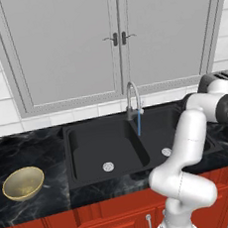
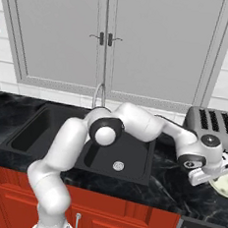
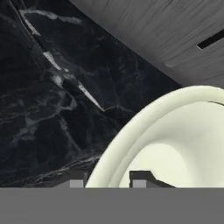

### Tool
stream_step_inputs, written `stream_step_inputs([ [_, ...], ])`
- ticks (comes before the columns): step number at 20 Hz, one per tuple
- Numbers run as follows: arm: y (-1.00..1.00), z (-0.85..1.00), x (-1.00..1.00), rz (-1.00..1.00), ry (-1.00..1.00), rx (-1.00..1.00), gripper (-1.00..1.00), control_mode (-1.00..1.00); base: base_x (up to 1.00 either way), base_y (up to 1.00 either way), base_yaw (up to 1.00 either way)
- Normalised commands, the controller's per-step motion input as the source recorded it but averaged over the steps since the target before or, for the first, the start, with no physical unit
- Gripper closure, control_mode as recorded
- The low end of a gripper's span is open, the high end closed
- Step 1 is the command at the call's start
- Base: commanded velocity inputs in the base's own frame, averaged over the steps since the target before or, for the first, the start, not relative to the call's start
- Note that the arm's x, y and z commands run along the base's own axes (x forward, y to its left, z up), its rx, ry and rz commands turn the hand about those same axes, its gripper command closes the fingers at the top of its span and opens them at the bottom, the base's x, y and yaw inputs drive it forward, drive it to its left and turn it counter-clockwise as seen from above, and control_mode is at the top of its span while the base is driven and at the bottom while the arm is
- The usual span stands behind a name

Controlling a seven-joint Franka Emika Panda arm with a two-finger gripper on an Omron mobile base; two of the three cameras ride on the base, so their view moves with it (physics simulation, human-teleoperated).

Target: Rinse each bowl for a few seconds and place them down in the sink or on the counter.

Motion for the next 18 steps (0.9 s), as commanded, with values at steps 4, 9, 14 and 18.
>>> stream_step_inputs([
  [4,0.1,0.0,-0.12,0.04,-0.04,-0.06,1.0,-1.0,0.0,0.0,0.0],
  [9,0.25,0.05,-0.22,0.04,-0.07,-0.11,1.0,-1.0,0.0,0.0,0.0],
  [14,0.26,0.37,-0.42,0.07,-0.18,-0.13,1.0,-1.0,0.0,0.0,0.0],
  [18,0.27,0.5,-0.34,0.15,-0.17,-0.15,1.0,-1.0,0.0,0.0,0.0],
])
